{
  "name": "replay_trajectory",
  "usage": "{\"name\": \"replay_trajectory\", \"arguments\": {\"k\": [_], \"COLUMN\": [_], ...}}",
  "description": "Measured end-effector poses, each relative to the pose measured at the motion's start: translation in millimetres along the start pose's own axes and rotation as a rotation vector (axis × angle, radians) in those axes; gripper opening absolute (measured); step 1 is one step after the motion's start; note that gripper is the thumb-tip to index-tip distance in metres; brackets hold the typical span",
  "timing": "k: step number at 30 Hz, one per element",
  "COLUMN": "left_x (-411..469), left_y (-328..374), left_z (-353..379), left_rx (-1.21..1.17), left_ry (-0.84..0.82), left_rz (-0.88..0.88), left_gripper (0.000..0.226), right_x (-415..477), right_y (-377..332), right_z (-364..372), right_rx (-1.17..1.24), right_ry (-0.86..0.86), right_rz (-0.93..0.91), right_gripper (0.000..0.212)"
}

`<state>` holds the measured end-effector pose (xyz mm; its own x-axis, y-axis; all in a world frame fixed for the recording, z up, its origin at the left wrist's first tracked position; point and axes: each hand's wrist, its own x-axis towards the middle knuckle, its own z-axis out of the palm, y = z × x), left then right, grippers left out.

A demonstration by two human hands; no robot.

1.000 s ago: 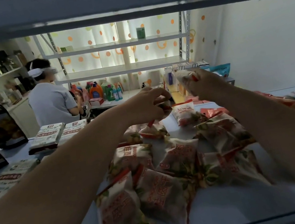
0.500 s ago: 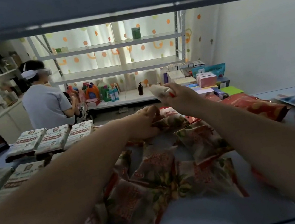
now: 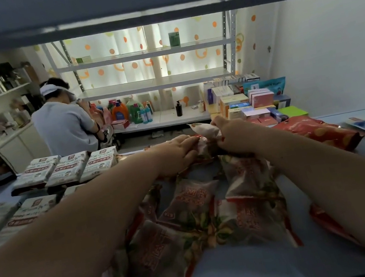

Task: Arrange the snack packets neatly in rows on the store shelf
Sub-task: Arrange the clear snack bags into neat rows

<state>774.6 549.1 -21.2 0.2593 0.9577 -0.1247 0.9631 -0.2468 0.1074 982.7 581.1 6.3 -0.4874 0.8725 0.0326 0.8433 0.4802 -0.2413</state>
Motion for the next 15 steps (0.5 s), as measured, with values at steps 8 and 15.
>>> {"name": "replay_trajectory", "arguments": {"k": [8,15], "left_x": [-6.1,-0.4], "left_y": [-0.9,-6.3], "left_z": [2.1,3.4], "left_rx": [0.095,0.118], "left_ry": [0.005,-0.025], "left_rz": [-0.005,-0.001], "left_gripper": [0.060,0.063], "right_x": [9.6,10.3], "right_y": [-22.2,-15.8], "right_z": [5.7,7.5], "right_rx": [0.403,0.263], "right_ry": [0.064,0.060], "right_rz": [-0.050,-0.007], "right_gripper": [0.049,0.056]}}
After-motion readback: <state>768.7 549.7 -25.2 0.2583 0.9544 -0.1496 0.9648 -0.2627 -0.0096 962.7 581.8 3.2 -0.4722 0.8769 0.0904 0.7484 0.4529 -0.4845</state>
